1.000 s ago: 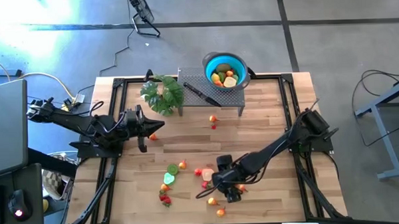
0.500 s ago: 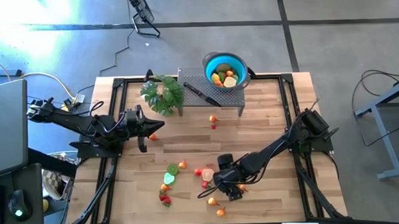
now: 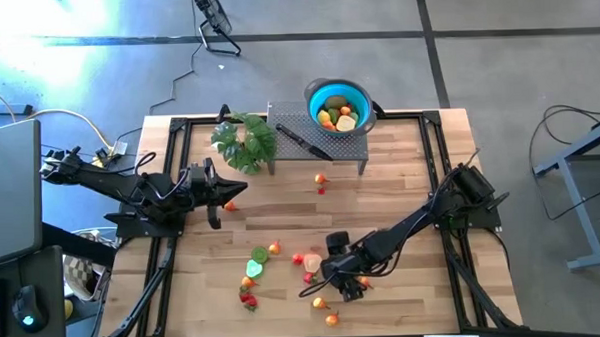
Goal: Pick & Place Fruit
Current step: Put the yellow lemon in the blue bowl on the shelf
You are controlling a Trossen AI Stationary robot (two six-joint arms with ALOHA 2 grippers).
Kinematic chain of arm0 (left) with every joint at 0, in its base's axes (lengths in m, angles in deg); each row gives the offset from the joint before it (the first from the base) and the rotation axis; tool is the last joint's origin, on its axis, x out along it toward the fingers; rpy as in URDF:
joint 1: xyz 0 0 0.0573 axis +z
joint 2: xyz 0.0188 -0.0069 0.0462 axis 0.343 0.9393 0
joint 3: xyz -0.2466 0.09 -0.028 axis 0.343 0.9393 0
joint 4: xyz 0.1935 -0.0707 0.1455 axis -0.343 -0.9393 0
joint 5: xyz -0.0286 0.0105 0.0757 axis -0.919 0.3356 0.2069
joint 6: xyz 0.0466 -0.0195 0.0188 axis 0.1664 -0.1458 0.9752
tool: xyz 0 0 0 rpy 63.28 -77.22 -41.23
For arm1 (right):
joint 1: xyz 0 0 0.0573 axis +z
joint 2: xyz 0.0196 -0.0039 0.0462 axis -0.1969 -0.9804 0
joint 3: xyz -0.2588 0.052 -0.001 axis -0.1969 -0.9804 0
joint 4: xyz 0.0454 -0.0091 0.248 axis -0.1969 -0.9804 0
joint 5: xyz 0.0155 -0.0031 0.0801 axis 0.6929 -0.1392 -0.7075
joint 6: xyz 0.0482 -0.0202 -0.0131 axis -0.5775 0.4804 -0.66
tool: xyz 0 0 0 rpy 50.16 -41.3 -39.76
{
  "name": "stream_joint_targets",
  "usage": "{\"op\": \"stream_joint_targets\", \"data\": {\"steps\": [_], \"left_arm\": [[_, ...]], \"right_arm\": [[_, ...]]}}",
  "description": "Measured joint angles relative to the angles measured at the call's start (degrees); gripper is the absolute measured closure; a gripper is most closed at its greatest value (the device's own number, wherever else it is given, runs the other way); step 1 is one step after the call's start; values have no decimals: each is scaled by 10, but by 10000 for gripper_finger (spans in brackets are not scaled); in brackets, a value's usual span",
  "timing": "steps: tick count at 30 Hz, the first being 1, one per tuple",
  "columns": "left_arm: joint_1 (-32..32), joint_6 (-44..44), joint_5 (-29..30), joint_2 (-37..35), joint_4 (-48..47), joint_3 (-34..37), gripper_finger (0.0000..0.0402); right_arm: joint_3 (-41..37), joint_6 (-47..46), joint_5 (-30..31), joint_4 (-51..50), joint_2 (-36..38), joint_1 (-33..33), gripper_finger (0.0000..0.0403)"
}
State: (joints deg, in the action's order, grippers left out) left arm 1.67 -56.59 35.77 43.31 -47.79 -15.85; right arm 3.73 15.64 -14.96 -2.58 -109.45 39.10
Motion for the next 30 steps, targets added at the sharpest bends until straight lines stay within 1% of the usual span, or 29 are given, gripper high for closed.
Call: {"op": "stream_joint_targets", "data": {"steps": [9,19,30], "left_arm": [[0,0,0,0,0,0,402],[0,0,0,0,0,0,402],[0,0,0,0,-4,0,402]], "right_arm": [[0,27,-3,-4,0,0,82],[-36,25,-14,20,0,0,82],[-37,21,-14,56,0,0,82]]}}
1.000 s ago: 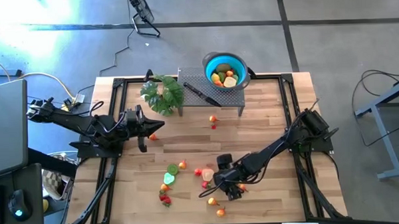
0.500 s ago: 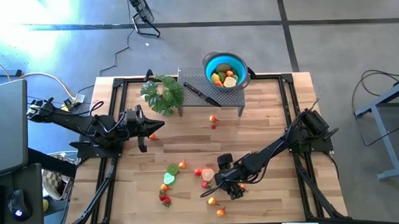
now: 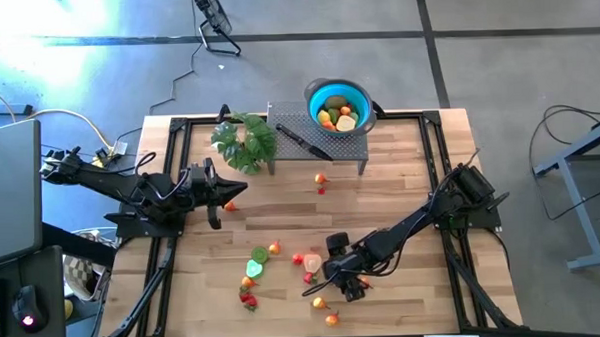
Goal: Pick & Place Fruit
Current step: Put the yellow lemon in the blue bowl on the shelf
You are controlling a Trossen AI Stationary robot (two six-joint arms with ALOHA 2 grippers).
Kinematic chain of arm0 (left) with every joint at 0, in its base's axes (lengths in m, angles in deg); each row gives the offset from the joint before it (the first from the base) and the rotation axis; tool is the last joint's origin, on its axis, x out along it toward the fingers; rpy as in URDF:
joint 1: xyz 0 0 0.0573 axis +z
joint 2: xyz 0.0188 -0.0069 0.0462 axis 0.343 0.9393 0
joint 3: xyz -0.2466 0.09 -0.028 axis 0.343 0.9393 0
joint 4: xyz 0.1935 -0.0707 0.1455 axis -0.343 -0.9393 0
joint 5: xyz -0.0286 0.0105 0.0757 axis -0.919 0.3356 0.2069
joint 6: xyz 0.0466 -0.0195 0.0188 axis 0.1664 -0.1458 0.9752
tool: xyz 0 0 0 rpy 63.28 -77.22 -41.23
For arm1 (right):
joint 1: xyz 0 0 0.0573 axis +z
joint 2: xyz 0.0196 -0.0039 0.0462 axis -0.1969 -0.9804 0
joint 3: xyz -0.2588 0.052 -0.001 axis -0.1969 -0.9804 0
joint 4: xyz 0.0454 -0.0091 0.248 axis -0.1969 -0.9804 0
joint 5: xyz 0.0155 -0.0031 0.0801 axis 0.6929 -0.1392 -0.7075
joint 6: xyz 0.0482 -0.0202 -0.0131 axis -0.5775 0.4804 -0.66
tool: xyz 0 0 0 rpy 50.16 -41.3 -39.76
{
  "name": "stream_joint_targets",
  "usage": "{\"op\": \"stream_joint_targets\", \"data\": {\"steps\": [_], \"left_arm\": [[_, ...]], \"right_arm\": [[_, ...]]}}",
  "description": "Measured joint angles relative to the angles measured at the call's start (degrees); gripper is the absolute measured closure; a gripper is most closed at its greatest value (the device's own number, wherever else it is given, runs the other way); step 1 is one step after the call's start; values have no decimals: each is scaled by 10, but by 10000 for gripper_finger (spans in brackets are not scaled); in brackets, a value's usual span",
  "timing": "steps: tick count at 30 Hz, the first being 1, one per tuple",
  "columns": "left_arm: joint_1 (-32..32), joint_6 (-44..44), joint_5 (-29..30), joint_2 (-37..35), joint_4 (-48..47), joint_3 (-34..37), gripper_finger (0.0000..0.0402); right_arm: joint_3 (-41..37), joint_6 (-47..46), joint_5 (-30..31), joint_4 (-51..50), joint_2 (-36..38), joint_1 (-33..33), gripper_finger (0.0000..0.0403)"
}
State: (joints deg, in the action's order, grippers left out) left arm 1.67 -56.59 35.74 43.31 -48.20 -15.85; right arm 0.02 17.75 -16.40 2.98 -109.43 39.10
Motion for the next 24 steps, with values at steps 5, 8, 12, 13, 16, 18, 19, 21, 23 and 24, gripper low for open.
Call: {"op": "stream_joint_targets", "data": {"steps": [5,8,12,13,16,18,19,21,23,24], "left_arm": [[0,0,0,0,0,0,401],[0,0,0,0,0,0,402],[0,0,0,0,0,0,402],[0,0,0,0,0,0,402],[0,0,0,0,0,0,402],[0,0,0,0,0,0,402],[0,0,0,0,0,0,402],[0,0,0,0,0,0,402],[0,0,0,0,0,0,402],[0,0,0,0,0,0,402]], "right_arm": [[0,0,0,-4,0,0,98],[0,0,-2,-4,0,0,115],[0,-7,-3,-4,0,0,138],[0,-8,-3,-4,0,0,144],[0,-9,-3,-4,0,0,162],[0,-9,-3,-4,0,0,172],[0,-9,-3,-4,0,0,176],[0,-9,-3,-4,0,0,179],[0,-9,-3,-4,0,0,179],[0,-9,-2,-4,0,0,178]]}}
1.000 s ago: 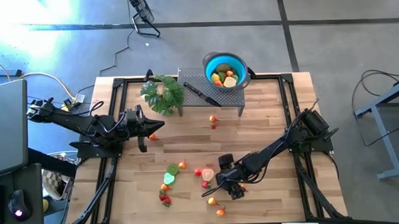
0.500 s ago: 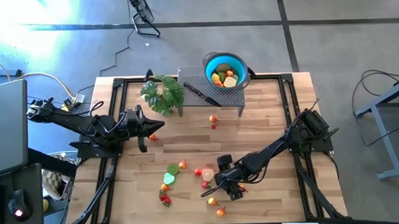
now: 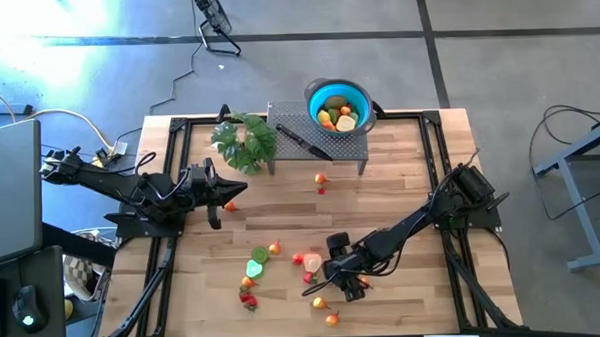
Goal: Pick & Place Fruit
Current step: Put the yellow lemon in the blue bowl on the shelf
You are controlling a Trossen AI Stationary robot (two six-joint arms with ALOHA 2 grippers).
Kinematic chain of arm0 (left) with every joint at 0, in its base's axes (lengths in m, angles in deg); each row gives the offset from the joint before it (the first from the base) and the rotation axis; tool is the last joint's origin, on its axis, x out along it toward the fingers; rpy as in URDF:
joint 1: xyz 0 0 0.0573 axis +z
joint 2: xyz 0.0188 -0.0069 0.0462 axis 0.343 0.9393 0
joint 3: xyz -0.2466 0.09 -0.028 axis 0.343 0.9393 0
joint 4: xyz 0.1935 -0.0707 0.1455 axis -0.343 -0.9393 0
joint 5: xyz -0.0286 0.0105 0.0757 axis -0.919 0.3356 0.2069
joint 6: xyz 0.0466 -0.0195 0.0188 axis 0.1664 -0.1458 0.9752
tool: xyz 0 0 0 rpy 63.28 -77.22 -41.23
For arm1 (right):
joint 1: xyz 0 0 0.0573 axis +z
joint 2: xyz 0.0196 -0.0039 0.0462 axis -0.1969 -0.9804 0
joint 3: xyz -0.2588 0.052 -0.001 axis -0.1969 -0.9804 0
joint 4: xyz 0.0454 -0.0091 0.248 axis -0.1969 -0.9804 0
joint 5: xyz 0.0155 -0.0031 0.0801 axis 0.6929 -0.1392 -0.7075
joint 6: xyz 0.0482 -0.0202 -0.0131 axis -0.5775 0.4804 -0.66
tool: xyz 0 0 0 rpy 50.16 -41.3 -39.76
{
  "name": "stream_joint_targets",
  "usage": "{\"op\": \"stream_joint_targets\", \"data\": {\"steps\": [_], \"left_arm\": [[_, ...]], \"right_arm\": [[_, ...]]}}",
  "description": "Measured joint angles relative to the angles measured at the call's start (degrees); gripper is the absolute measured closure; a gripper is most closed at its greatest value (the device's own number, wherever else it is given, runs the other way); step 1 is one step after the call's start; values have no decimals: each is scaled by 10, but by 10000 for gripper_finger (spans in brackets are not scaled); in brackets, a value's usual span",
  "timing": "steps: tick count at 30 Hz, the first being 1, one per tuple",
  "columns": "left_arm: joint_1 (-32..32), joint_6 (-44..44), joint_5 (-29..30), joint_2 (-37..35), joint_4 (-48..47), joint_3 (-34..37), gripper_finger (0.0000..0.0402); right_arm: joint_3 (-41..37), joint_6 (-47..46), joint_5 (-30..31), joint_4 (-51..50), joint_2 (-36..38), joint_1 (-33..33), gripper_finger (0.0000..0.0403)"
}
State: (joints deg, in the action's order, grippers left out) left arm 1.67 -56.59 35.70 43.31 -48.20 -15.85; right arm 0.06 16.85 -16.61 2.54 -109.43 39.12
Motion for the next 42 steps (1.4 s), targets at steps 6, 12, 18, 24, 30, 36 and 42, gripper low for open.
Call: {"op": "stream_joint_targets", "data": {"steps": [6,12,18,24,30,36,42], "left_arm": [[0,0,0,0,0,0,402],[0,0,0,0,0,0,402],[0,0,0,0,0,0,402],[0,0,0,0,-3,0,402],[0,2,0,0,-11,0,402],[0,2,0,0,-11,0,402],[0,2,0,0,-12,0,402]], "right_arm": [[0,0,1,0,0,0,178],[0,-2,4,0,16,-2,181],[0,-2,8,2,56,-16,183],[1,-14,80,10,111,-32,181],[7,-15,155,15,164,-58,183],[21,-11,213,13,200,-84,183],[35,-11,257,26,220,-110,183]]}}
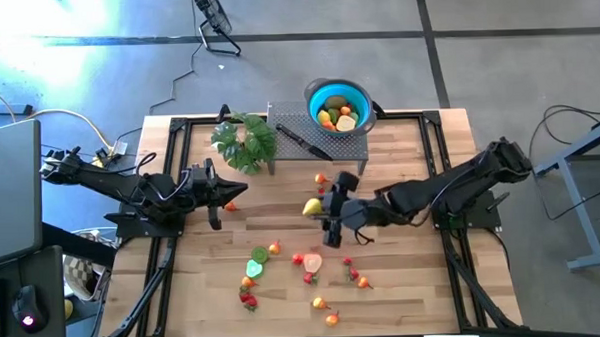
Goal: Pick & Place Fruit
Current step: Put the yellow lemon in the blue bowl on the shelf
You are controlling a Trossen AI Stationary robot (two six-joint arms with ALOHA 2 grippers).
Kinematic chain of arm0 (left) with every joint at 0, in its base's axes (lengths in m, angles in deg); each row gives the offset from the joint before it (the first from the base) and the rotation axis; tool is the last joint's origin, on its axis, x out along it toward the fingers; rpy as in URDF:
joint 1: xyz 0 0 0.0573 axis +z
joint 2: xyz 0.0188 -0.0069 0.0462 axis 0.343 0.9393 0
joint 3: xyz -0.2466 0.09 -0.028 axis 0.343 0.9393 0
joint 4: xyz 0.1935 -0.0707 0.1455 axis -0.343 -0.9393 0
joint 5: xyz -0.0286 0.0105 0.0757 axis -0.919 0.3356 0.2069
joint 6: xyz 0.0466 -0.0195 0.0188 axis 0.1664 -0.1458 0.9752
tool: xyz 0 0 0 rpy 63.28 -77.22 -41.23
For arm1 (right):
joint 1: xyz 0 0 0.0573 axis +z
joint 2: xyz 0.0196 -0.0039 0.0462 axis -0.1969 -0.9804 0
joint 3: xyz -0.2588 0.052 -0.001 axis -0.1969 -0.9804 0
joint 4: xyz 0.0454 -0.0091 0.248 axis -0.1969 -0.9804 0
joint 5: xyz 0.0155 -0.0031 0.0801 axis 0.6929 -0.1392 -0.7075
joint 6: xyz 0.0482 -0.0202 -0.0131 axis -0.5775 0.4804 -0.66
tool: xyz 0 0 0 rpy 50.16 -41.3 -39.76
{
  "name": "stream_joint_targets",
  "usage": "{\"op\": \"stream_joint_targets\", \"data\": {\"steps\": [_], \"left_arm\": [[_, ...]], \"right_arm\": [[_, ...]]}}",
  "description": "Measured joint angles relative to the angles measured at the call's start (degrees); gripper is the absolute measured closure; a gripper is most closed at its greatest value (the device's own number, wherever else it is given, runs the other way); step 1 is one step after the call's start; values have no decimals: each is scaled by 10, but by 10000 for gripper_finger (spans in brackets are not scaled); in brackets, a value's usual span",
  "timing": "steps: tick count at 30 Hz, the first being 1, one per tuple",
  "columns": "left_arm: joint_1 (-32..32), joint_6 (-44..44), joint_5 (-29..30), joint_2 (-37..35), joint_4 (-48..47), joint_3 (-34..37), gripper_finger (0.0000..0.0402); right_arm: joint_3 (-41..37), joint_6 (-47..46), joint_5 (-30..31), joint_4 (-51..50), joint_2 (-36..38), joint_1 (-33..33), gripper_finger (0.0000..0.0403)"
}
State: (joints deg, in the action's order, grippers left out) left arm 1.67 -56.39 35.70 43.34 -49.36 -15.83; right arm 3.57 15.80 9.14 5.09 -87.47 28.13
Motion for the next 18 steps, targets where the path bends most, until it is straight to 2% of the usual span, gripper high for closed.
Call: {"op": "stream_joint_targets", "data": {"steps": [9,18], "left_arm": [[0,0,0,0,-8,0,402],[0,5,0,0,-18,0,402]], "right_arm": [[33,0,85,1,8,-36,183],[47,22,114,12,8,-100,183]]}}
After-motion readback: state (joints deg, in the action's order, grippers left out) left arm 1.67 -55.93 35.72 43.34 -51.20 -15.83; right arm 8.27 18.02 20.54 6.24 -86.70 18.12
